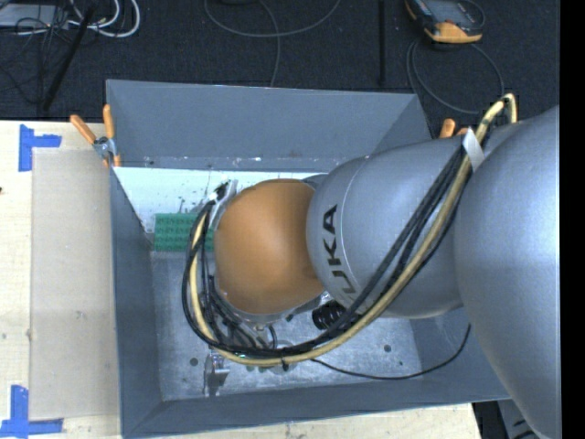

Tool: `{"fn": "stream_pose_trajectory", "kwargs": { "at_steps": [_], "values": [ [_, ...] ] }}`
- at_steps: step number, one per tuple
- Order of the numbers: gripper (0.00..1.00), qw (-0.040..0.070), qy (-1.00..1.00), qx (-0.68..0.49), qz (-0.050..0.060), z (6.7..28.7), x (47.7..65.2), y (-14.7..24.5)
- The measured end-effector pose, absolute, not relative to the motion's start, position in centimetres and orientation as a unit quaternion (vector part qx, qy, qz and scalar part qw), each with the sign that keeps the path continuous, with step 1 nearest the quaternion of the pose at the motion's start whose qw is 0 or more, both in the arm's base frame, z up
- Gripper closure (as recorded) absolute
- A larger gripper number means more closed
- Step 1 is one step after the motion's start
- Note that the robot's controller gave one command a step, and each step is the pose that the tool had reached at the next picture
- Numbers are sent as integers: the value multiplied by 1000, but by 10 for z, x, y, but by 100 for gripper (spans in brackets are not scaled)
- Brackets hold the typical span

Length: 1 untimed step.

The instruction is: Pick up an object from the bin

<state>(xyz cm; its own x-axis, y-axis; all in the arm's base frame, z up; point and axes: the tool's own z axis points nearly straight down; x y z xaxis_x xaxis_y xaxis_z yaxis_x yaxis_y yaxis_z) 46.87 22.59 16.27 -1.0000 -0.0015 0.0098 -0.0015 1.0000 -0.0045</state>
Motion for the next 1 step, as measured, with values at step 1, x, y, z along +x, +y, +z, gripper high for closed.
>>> {"fn": "stream_pose_trajectory", "kwargs": {
  "at_steps": [1],
  "values": [
    [0, -12, -985, 174, -2, 74, 476, 172]
  ]
}}
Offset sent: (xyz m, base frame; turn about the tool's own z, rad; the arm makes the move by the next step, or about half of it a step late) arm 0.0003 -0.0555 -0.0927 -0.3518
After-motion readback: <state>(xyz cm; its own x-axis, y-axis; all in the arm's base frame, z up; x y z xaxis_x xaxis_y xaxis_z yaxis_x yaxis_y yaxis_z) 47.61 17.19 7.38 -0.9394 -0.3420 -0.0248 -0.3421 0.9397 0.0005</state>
